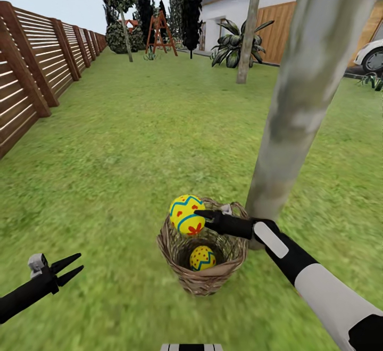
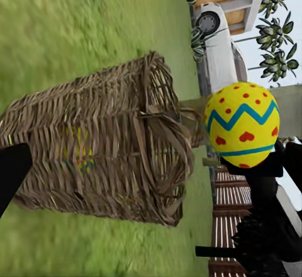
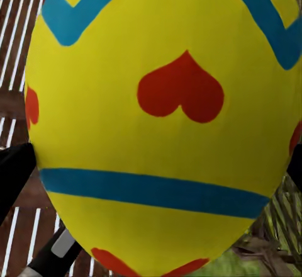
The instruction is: Take the three Easter eggs out of the wicker basket on the lawn in the garden, then place them on the lawn next to a single tree (choose any tree) so that all three eggs are next to the same tree and none are left in the basket.
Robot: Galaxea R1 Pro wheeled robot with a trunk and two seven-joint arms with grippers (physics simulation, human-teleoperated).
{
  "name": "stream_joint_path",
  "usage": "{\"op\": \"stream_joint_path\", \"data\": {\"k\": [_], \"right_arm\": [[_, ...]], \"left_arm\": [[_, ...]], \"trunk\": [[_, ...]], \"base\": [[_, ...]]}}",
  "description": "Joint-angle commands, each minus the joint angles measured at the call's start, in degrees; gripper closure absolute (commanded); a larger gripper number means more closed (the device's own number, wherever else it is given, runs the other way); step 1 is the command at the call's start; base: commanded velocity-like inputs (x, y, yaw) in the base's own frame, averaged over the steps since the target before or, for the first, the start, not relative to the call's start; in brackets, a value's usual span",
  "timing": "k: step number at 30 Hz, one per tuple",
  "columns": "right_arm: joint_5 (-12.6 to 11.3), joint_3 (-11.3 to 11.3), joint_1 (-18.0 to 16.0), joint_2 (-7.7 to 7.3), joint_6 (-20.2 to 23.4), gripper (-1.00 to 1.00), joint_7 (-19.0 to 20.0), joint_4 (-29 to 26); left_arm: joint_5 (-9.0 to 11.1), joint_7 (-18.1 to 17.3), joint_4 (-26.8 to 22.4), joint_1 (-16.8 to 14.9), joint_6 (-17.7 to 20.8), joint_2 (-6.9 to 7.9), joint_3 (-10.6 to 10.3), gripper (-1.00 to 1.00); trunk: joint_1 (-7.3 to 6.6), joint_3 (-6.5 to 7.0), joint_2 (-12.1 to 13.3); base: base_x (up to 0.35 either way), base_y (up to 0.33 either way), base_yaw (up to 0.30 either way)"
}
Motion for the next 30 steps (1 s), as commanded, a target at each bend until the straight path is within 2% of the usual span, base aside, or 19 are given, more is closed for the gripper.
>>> {"op": "stream_joint_path", "data": {"k": [1,6,7,9,10,11,12,16,18,21,26,30], "right_arm": [[-0.09,0.18,-0.03,-0.25,0.01,1.00,1.13,0.17],[-0.05,0.16,0.06,-0.57,-0.10,1.00,2.33,0.56],[-0.04,0.15,0.06,-0.91,-0.11,1.00,2.39,0.67],[0.09,0.24,0.19,-2.68,-0.10,1.00,2.41,1.69],[1.53,0.25,0.57,-3.06,-0.06,1.00,2.49,2.84],[3.98,0.26,1.15,-3.35,-0.02,1.00,3.12,3.65],[5.14,0.26,1.34,-3.47,0.02,1.00,3.77,3.87],[7.58,0.30,3.05,-4.55,0.29,1.00,7.15,4.79],[8.55,0.31,3.78,-5.41,0.38,1.00,11.38,4.85],[8.99,0.30,4.08,-7.44,0.38,1.00,17.17,5.76],[9.41,0.27,4.11,-9.27,0.33,1.00,18.13,8.03],[9.42,0.27,4.11,-11.61,0.32,1.00,18.16,8.13]], "left_arm": [[0.05,-0.15,-0.01,-0.01,0.60,0.00,0.04,-1.00],[-0.02,-0.15,-0.05,-0.01,0.60,0.06,0.03,-1.00],[-0.02,-0.15,-0.05,-0.05,0.60,0.06,0.03,-1.00],[-0.02,-0.15,-0.05,-0.08,0.60,-0.01,0.03,-1.00],[-0.03,-0.15,-0.05,-0.05,0.60,-0.02,-0.01,-1.00],[0.07,-0.18,-0.01,-0.04,0.60,0.02,0.04,-1.00],[0.19,-0.24,0.01,-0.05,0.60,0.10,0.19,-1.00],[0.31,-0.41,0.03,-0.07,0.55,0.31,0.58,-1.00],[0.45,-0.41,0.05,-0.07,0.49,0.32,0.63,-1.00],[0.49,-0.30,0.10,-0.08,0.43,0.24,0.59,-1.00],[0.49,-0.19,0.32,-0.03,0.35,0.22,0.58,-1.00],[0.48,-0.15,3.64,-0.05,0.06,0.23,0.73,-1.00]], "trunk": [[-0.23,0.14,0.40],[-1.33,1.04,2.40],[-1.55,1.22,2.80],[-1.99,1.57,3.61],[-2.21,1.75,4.01],[-2.21,1.78,4.01],[-2.21,1.83,4.01],[-2.21,2.08,4.01],[-2.21,2.22,4.01],[-2.21,2.42,4.01],[-2.21,2.76,4.01],[-2.21,3.04,4.01]], "base": [[-0.017,0.000,0.000],[-0.292,0.000,0.000],[-0.337,0.000,0.000],[-0.337,0.000,0.000],[-0.292,0.000,0.000],[-0.101,0.000,-0.066],[-0.052,0.000,-0.131],[-0.011,0.000,-0.190],[-0.001,0.000,-0.205],[0.000,0.000,-0.206],[0.000,0.000,-0.206],[0.000,0.000,-0.206]]}}
